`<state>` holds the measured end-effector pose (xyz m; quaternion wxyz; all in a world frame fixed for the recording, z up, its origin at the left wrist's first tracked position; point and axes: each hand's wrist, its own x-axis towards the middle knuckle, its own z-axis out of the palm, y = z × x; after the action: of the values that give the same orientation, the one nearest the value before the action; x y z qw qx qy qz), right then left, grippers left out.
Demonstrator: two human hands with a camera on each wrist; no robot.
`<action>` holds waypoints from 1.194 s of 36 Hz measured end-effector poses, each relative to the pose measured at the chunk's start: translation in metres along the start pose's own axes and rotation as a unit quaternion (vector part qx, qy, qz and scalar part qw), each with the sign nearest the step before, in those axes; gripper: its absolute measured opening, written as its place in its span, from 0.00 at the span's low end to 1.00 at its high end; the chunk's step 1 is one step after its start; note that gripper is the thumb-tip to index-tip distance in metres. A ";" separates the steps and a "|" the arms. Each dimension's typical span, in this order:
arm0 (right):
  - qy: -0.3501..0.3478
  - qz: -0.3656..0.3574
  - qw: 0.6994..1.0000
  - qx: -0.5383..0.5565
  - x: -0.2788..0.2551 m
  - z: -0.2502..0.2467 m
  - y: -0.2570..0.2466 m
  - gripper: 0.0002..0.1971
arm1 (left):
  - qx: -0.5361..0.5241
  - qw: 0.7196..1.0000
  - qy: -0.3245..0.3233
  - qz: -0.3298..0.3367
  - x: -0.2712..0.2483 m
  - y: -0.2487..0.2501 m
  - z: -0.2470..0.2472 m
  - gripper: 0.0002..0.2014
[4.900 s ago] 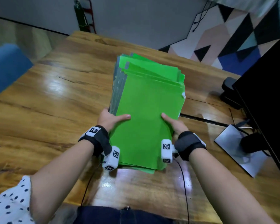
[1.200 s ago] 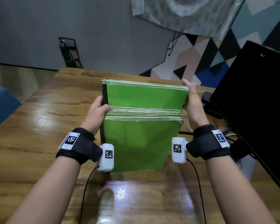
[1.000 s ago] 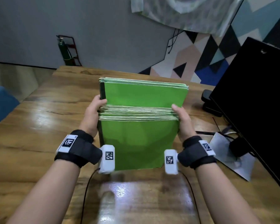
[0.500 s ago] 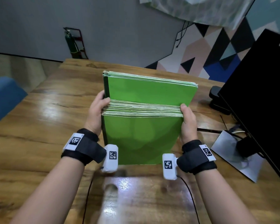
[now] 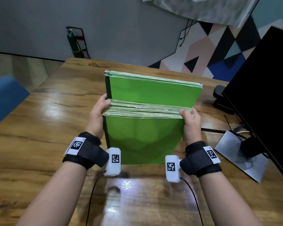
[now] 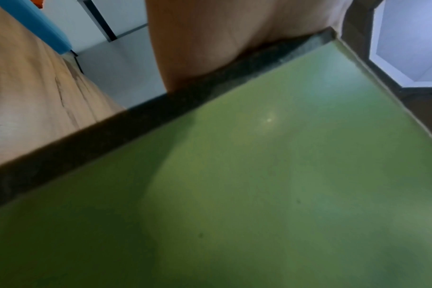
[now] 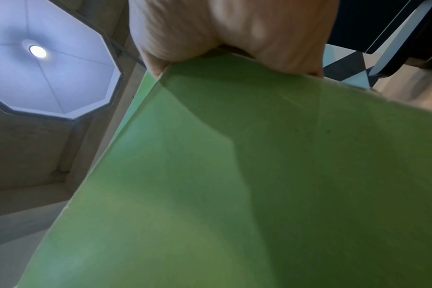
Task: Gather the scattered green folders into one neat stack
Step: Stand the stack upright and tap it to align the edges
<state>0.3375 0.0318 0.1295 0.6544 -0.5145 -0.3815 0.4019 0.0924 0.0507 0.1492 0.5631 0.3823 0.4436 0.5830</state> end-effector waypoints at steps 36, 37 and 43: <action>0.013 -0.051 0.998 -0.039 -0.012 0.007 0.012 0.22 | -0.001 0.998 -0.012 0.066 0.000 -0.010 -0.002 0.39; 0.011 -0.054 0.997 -0.048 -0.012 0.006 0.013 0.21 | 0.001 0.999 -0.009 0.048 0.003 -0.010 -0.003 0.33; 0.033 -0.060 0.996 -0.057 -0.006 0.008 0.019 0.19 | 0.000 0.998 0.000 -0.059 0.020 0.000 0.001 0.16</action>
<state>0.3255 0.0325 0.1118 0.6592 -0.5401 -0.4121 0.3222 0.0917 0.0702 0.1486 0.5964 0.3558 0.4651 0.5490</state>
